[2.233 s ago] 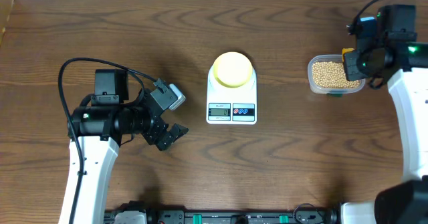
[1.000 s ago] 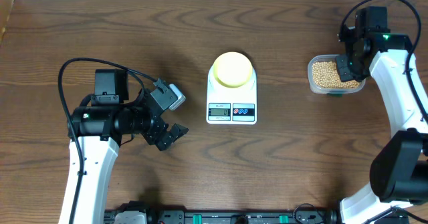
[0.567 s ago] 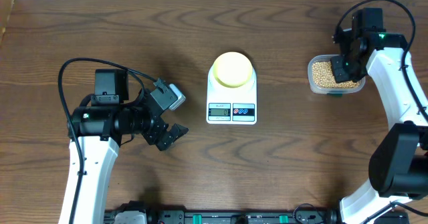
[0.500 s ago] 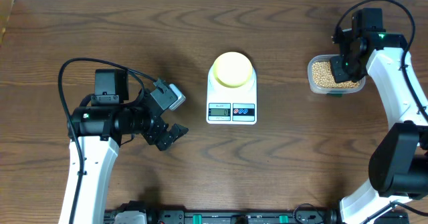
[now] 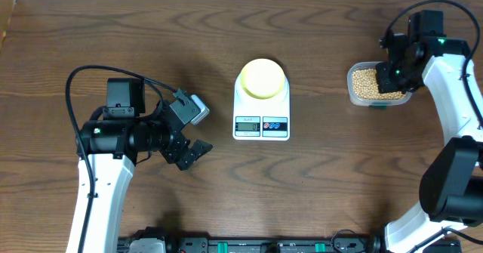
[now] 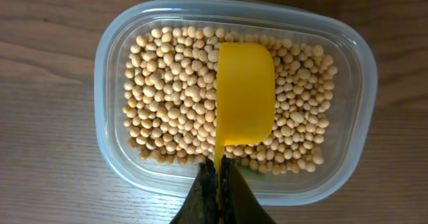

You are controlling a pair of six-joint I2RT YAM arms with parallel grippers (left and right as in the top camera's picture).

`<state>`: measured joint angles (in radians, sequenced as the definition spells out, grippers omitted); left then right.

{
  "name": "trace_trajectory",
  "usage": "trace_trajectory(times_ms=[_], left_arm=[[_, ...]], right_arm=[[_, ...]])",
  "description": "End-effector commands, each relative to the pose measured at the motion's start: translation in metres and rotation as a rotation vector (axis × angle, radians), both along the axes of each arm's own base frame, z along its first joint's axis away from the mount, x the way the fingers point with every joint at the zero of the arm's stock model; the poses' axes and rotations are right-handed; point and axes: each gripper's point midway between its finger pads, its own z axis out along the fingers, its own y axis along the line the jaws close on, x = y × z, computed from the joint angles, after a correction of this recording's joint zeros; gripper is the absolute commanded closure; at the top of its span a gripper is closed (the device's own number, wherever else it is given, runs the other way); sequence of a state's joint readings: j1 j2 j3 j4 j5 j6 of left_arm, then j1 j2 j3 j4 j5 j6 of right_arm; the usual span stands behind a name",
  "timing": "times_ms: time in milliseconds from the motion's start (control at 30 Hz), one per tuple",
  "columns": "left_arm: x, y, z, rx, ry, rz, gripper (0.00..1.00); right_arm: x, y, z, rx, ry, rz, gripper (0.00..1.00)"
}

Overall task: Scoop item into bowl and weigh 50g on scale
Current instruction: 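Tilt and drag the scoop through the soybeans to fill it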

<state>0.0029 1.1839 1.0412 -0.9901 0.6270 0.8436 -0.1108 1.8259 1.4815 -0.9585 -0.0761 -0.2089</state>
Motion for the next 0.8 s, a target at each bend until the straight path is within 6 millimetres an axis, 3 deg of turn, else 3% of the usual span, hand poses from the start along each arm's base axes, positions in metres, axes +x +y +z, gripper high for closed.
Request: trace_trajectory(times_ms=[0, 567, 767], left_arm=[[0.0036, -0.0015, 0.0082, -0.01, -0.026, -0.015, 0.02], [0.0036, -0.0015, 0.0082, -0.01, -0.026, -0.015, 0.02], [0.0036, -0.0015, 0.0082, -0.01, -0.026, -0.015, 0.02]], right_arm=[[-0.0016, 0.0086, -0.0031, 0.114, 0.01, -0.036, 0.99], [-0.0101, 0.0126, -0.0001, 0.261, 0.039, -0.096, 0.99], [-0.0114, 0.0034, 0.0002, 0.307, 0.041, -0.138, 0.99]])
